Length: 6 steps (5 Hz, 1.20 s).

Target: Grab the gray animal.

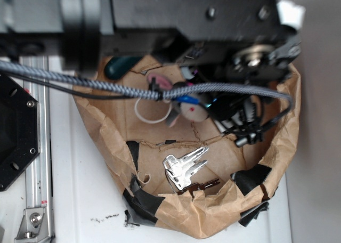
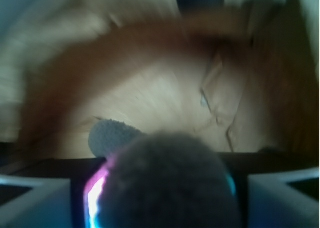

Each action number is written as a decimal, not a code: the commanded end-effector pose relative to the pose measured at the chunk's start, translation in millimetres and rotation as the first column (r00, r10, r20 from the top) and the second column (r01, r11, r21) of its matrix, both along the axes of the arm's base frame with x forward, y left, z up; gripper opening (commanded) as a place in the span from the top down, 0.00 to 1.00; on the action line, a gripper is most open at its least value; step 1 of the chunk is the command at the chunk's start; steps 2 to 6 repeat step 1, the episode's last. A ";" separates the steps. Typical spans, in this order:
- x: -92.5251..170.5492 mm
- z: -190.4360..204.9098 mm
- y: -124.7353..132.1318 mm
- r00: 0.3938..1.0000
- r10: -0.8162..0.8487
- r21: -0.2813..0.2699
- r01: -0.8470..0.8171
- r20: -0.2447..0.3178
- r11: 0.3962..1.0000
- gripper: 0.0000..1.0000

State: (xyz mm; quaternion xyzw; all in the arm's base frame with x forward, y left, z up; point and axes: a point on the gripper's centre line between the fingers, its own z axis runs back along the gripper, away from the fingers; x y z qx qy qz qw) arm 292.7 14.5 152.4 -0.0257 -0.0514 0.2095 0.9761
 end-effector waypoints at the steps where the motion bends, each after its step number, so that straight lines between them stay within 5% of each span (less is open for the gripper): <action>1: 5.5 35.7 15.5 0.991 -0.059 0.000 0.060 0.118 0.998 1.00; 6: 5.5 35.7 15.5 0.991 -0.059 0.000 0.060 0.118 0.998 1.00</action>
